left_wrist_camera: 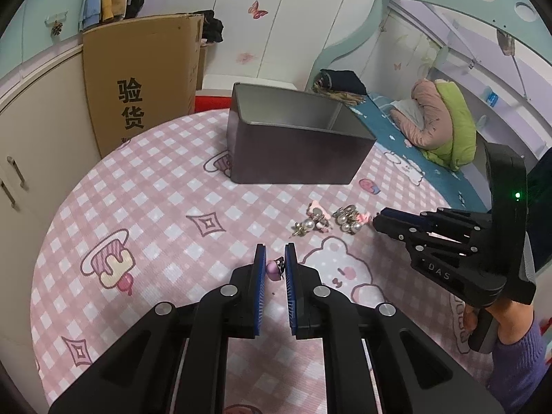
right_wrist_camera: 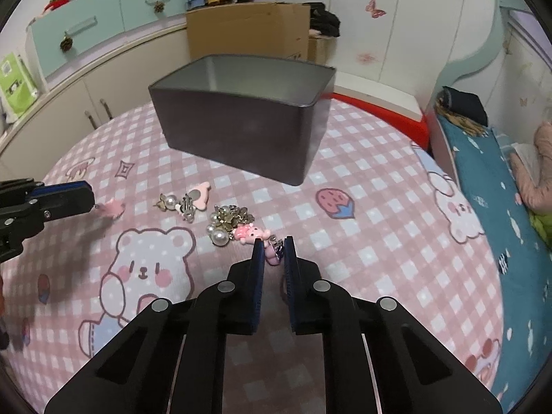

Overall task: Organize jewelry
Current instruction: 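Lower both held pink charms into the tin and open both grippers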

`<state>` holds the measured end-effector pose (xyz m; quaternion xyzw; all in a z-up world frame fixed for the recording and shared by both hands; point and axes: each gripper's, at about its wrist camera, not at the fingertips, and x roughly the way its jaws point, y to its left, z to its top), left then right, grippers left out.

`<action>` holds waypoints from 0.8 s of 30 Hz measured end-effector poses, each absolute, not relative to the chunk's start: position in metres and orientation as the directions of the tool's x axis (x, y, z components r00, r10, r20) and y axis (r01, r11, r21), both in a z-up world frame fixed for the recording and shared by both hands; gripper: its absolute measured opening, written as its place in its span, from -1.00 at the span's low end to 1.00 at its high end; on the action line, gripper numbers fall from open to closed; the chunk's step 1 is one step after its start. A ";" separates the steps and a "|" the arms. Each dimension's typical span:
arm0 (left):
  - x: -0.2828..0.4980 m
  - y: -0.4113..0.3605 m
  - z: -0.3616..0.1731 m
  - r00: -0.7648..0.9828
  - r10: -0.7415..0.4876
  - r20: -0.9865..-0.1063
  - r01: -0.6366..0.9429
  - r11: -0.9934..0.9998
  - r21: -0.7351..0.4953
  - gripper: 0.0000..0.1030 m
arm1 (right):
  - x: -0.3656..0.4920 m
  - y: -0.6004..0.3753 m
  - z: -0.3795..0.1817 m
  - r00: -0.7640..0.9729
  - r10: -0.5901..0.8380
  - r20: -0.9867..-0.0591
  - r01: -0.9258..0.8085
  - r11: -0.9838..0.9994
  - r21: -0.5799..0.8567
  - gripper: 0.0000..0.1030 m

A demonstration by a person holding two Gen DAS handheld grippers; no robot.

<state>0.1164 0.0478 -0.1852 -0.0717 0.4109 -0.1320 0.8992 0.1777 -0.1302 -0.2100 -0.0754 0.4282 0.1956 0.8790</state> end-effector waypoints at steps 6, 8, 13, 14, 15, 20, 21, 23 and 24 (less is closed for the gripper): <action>0.118 0.049 -0.164 0.640 -0.353 -0.683 0.217 0.935 -0.280 -0.82 | 0.170 -0.149 -0.175 0.599 0.306 -0.740 -0.365 0.927 0.088 -0.76; 0.119 0.050 -0.154 0.648 -0.372 -0.664 0.234 0.928 -0.291 -0.82 | 0.169 -0.153 -0.164 0.608 0.318 -0.727 -0.362 0.927 0.103 -0.76; 0.130 0.048 -0.131 0.652 -0.415 -0.635 0.276 0.910 -0.310 -0.82 | 0.170 -0.160 -0.139 0.631 0.334 -0.700 -0.358 0.926 0.119 -0.77; 0.133 0.047 -0.128 0.648 -0.426 -0.631 0.288 0.904 -0.316 -0.82 | 0.171 -0.161 -0.134 0.638 0.335 -0.694 -0.355 0.927 0.121 -0.76; 0.136 0.047 -0.123 0.643 -0.438 -0.628 0.298 0.899 -0.321 -0.82 | 0.172 -0.161 -0.128 0.643 0.334 -0.689 -0.351 0.928 0.122 -0.76; 0.156 0.042 -0.100 0.661 -0.431 -0.614 0.315 0.902 -0.293 -0.82 | 0.182 -0.160 -0.105 0.662 0.351 -0.662 -0.357 0.925 0.133 -0.76; 0.162 0.042 -0.095 0.660 -0.438 -0.610 0.321 0.899 -0.298 -0.82 | 0.185 -0.158 -0.101 0.665 0.355 -0.657 -0.359 0.923 0.136 -0.76; 0.171 0.040 -0.089 0.665 -0.431 -0.609 0.320 0.902 -0.290 -0.82 | 0.191 -0.155 -0.094 0.668 0.361 -0.651 -0.364 0.921 0.138 -0.76; 0.178 0.038 -0.085 0.664 -0.434 -0.609 0.324 0.901 -0.289 -0.82 | 0.193 -0.153 -0.092 0.670 0.362 -0.648 -0.364 0.921 0.138 -0.76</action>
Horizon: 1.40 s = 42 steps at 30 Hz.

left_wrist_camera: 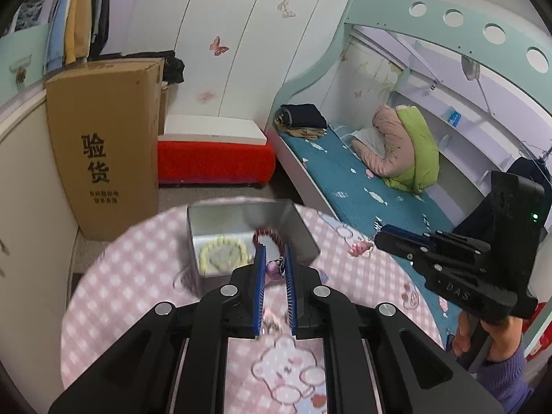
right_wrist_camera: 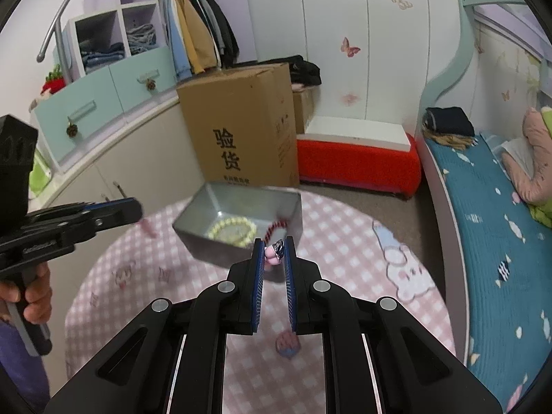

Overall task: Organize jewelry
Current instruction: 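Lower both held pink charms into the tin and open both grippers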

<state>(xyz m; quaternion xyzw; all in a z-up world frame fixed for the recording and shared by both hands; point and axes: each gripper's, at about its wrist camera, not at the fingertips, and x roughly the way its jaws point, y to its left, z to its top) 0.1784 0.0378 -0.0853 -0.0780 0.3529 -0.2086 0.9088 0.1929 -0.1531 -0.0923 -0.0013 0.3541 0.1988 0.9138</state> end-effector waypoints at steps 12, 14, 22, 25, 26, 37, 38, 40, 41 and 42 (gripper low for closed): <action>0.234 0.027 -0.094 0.621 -0.434 -0.653 0.315 0.901 -0.300 -0.82 | 0.240 -0.123 -0.091 0.635 0.409 -0.655 -0.397 0.901 0.177 -0.76; 0.241 0.027 -0.103 0.609 -0.427 -0.668 0.304 0.904 -0.301 -0.82 | 0.247 -0.117 -0.098 0.622 0.409 -0.667 -0.396 0.900 0.183 -0.76; 0.262 0.026 -0.140 0.558 -0.386 -0.735 0.266 0.922 -0.283 -0.82 | 0.270 -0.100 -0.128 0.566 0.413 -0.713 -0.397 0.895 0.204 -0.76; 0.266 0.026 -0.149 0.544 -0.373 -0.752 0.260 0.927 -0.272 -0.82 | 0.275 -0.098 -0.140 0.547 0.411 -0.730 -0.394 0.895 0.209 -0.76; 0.267 0.027 -0.151 0.542 -0.371 -0.754 0.258 0.927 -0.271 -0.82 | 0.275 -0.098 -0.143 0.543 0.411 -0.733 -0.393 0.895 0.210 -0.76; 0.270 0.024 -0.160 0.531 -0.344 -0.775 0.248 0.937 -0.246 -0.80 | 0.280 -0.097 -0.162 0.510 0.406 -0.759 -0.379 0.897 0.226 -0.76; 0.269 0.024 -0.160 0.530 -0.341 -0.776 0.251 0.938 -0.240 -0.80 | 0.281 -0.097 -0.162 0.507 0.407 -0.759 -0.378 0.897 0.228 -0.76; 0.268 0.023 -0.158 0.535 -0.332 -0.777 0.251 0.940 -0.229 -0.80 | 0.281 -0.097 -0.163 0.506 0.406 -0.761 -0.377 0.898 0.229 -0.76; 0.268 0.023 -0.157 0.535 -0.333 -0.776 0.251 0.940 -0.230 -0.80 | 0.280 -0.097 -0.163 0.504 0.408 -0.761 -0.377 0.897 0.231 -0.76; 0.268 0.023 -0.157 0.536 -0.333 -0.776 0.248 0.941 -0.232 -0.80 | 0.281 -0.096 -0.163 0.503 0.408 -0.762 -0.377 0.897 0.232 -0.76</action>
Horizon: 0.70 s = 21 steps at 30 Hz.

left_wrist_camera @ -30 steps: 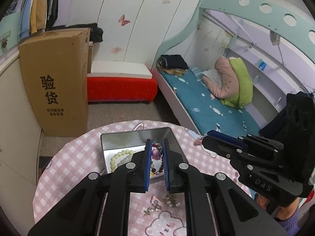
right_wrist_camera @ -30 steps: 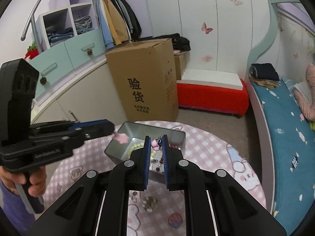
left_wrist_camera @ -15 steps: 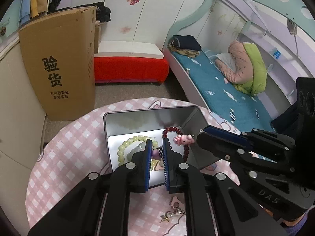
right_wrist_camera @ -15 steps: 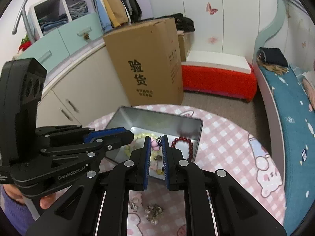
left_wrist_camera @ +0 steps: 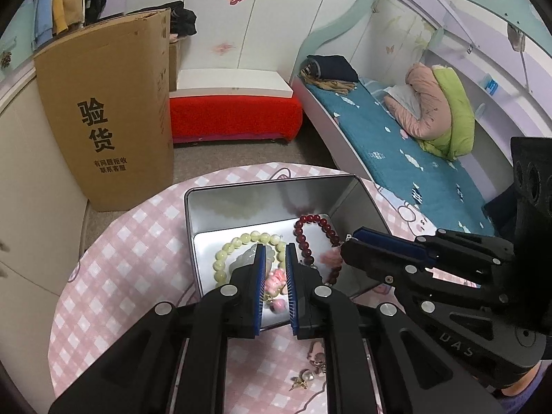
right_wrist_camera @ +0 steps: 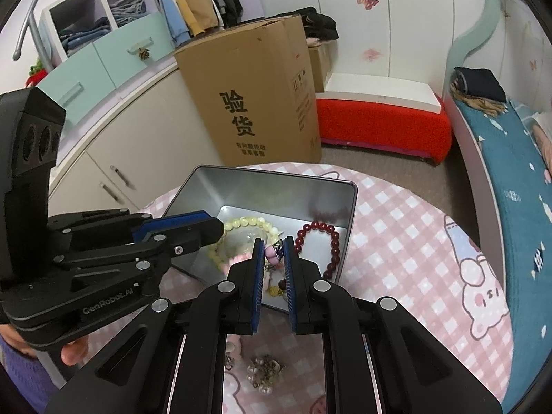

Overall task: Organize jewelry
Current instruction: 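Lower both held pink charms into the tin and open both grippers, then withdraw both grippers from the tin back toward the silver earrings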

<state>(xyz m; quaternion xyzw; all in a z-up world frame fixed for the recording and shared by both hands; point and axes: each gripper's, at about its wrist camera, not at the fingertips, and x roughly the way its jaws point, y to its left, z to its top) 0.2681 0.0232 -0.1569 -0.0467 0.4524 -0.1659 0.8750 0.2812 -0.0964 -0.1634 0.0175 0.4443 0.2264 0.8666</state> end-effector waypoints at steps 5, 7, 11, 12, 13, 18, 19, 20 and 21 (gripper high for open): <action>0.265 0.027 -0.154 0.552 -0.323 -0.769 0.231 0.945 -0.230 -0.36 | 0.281 -0.096 -0.164 0.502 0.409 -0.762 -0.372 0.897 0.237 -0.76; 0.263 0.027 -0.152 0.553 -0.325 -0.767 0.233 0.944 -0.233 -0.36 | 0.280 -0.097 -0.163 0.503 0.411 -0.760 -0.370 0.898 0.240 -0.76; 0.259 0.028 -0.148 0.559 -0.329 -0.761 0.235 0.943 -0.236 -0.36 | 0.277 -0.100 -0.161 0.510 0.415 -0.754 -0.365 0.898 0.247 -0.72; 0.257 0.028 -0.146 0.560 -0.332 -0.759 0.237 0.942 -0.237 -0.36 | 0.276 -0.100 -0.159 0.513 0.414 -0.752 -0.365 0.898 0.245 -0.72; 0.256 0.028 -0.145 0.563 -0.335 -0.756 0.239 0.941 -0.239 -0.35 | 0.275 -0.101 -0.158 0.517 0.412 -0.750 -0.364 0.899 0.242 -0.72; 0.246 0.031 -0.133 0.594 -0.337 -0.730 0.234 0.941 -0.244 -0.02 | 0.264 -0.107 -0.147 0.544 0.407 -0.734 -0.354 0.904 0.239 -0.72; 0.243 0.031 -0.131 0.597 -0.342 -0.726 0.237 0.939 -0.247 -0.02 | 0.261 -0.108 -0.145 0.546 0.410 -0.731 -0.355 0.903 0.241 -0.71; 0.239 0.032 -0.128 0.605 -0.342 -0.719 0.237 0.939 -0.248 0.01 | 0.258 -0.109 -0.143 0.551 0.409 -0.727 -0.355 0.904 0.240 -0.69; 0.237 0.033 -0.126 0.612 -0.339 -0.714 0.234 0.941 -0.245 0.14 | 0.255 -0.110 -0.141 0.558 0.405 -0.724 -0.352 0.906 0.236 -0.65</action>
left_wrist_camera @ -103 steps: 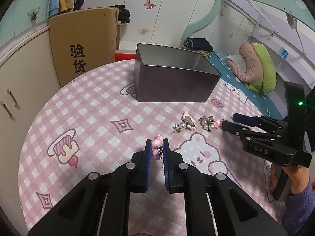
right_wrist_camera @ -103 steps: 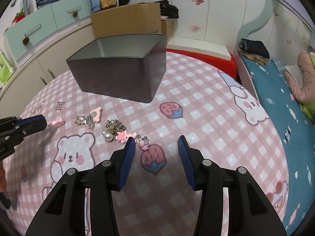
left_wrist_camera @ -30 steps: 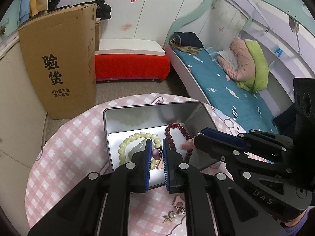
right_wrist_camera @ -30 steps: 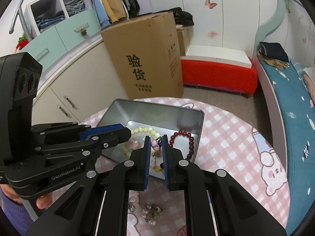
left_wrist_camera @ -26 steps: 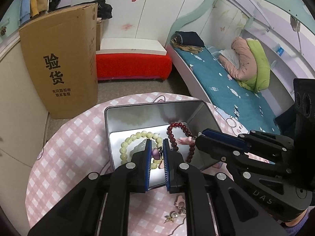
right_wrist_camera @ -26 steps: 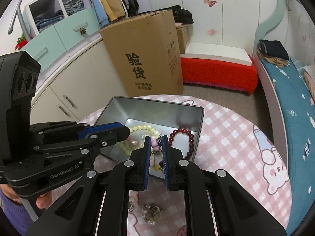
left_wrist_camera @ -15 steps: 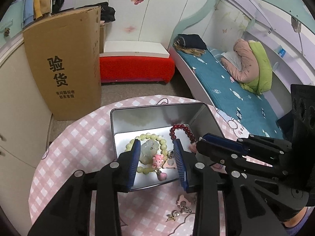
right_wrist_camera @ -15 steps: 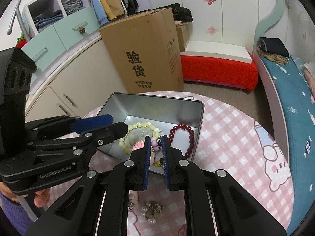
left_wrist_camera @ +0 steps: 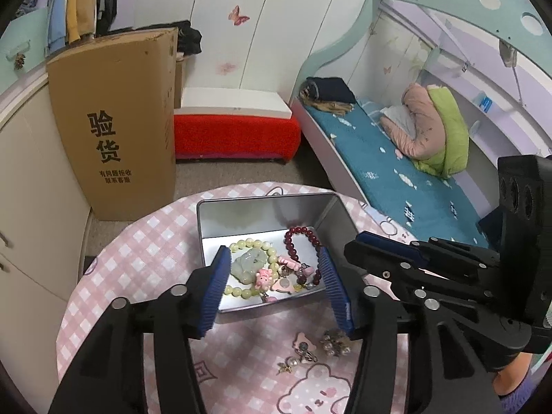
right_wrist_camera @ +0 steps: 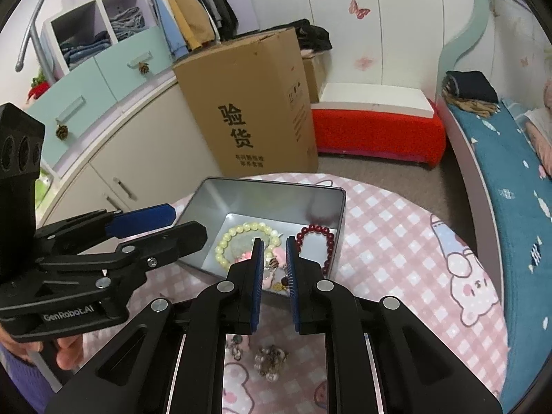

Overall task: Organize jewelry
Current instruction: 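Withdraw both grippers from the tin back toward the silver earrings, then close the right gripper on a silver pearl earring while the left grasps another earring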

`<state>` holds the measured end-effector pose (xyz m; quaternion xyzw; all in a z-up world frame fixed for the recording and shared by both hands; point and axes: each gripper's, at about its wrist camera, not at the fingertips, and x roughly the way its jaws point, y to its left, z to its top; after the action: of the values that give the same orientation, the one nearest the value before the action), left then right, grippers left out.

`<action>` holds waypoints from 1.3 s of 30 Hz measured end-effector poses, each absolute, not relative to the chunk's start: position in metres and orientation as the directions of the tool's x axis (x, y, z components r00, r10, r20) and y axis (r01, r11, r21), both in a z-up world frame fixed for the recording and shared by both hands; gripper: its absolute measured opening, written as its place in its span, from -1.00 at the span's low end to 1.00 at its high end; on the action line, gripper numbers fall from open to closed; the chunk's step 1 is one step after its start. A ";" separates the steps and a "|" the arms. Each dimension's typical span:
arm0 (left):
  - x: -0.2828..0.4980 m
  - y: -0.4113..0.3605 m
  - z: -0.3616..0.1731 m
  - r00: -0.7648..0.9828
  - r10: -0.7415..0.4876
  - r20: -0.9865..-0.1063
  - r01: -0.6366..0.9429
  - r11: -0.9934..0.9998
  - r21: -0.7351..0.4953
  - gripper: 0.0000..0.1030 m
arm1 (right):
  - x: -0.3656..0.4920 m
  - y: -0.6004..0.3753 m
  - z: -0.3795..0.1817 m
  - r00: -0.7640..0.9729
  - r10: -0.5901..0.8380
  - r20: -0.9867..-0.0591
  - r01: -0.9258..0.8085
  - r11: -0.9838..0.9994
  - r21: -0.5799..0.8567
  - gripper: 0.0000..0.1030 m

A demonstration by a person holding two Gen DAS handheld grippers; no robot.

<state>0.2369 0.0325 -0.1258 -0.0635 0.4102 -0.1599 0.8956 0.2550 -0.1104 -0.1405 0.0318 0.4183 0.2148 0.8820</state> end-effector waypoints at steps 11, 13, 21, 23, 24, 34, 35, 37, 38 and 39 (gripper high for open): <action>0.186 0.033 -0.105 0.693 -0.317 -0.648 0.240 0.948 -0.207 0.40 | 0.206 -0.126 -0.129 0.624 0.351 -0.698 -0.330 0.928 0.172 -0.19; 0.176 0.035 -0.109 0.700 -0.302 -0.647 0.230 0.953 -0.196 0.40 | 0.200 -0.130 -0.137 0.615 0.344 -0.709 -0.325 0.930 0.170 -0.19; 0.159 0.044 -0.144 0.675 -0.264 -0.689 0.180 0.964 -0.194 0.41 | 0.187 -0.125 -0.189 0.540 0.323 -0.777 -0.321 0.933 0.164 -0.19; 0.156 0.046 -0.158 0.654 -0.275 -0.705 0.169 0.961 -0.218 0.41 | 0.186 -0.120 -0.202 0.521 0.323 -0.790 -0.324 0.931 0.167 -0.19; 0.154 0.046 -0.163 0.647 -0.274 -0.712 0.167 0.961 -0.219 0.41 | 0.187 -0.118 -0.208 0.510 0.325 -0.796 -0.325 0.930 0.172 -0.19; 0.142 0.050 -0.191 0.619 -0.266 -0.739 0.147 0.963 -0.224 0.41 | 0.187 -0.103 -0.220 0.527 0.291 -0.799 -0.350 0.930 0.108 -0.52; 0.141 0.050 -0.192 0.619 -0.264 -0.740 0.146 0.964 -0.222 0.41 | 0.186 -0.101 -0.220 0.533 0.283 -0.797 -0.357 0.930 0.091 -0.54; 0.141 0.049 -0.194 0.617 -0.259 -0.743 0.148 0.966 -0.214 0.41 | 0.184 -0.098 -0.220 0.537 0.289 -0.793 -0.374 0.924 0.084 -0.69; 0.141 0.048 -0.195 0.617 -0.259 -0.743 0.150 0.966 -0.212 0.41 | 0.183 -0.096 -0.220 0.539 0.291 -0.790 -0.380 0.921 0.081 -0.76; 0.141 0.048 -0.196 0.617 -0.259 -0.743 0.152 0.966 -0.211 0.41 | 0.180 -0.095 -0.220 0.544 0.285 -0.789 -0.386 0.920 0.066 -0.78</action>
<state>0.1409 0.0478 -0.1957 -0.0634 0.4225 -0.1146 0.8968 0.1800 -0.0954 -0.2200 -0.0576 0.4374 0.1911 0.8768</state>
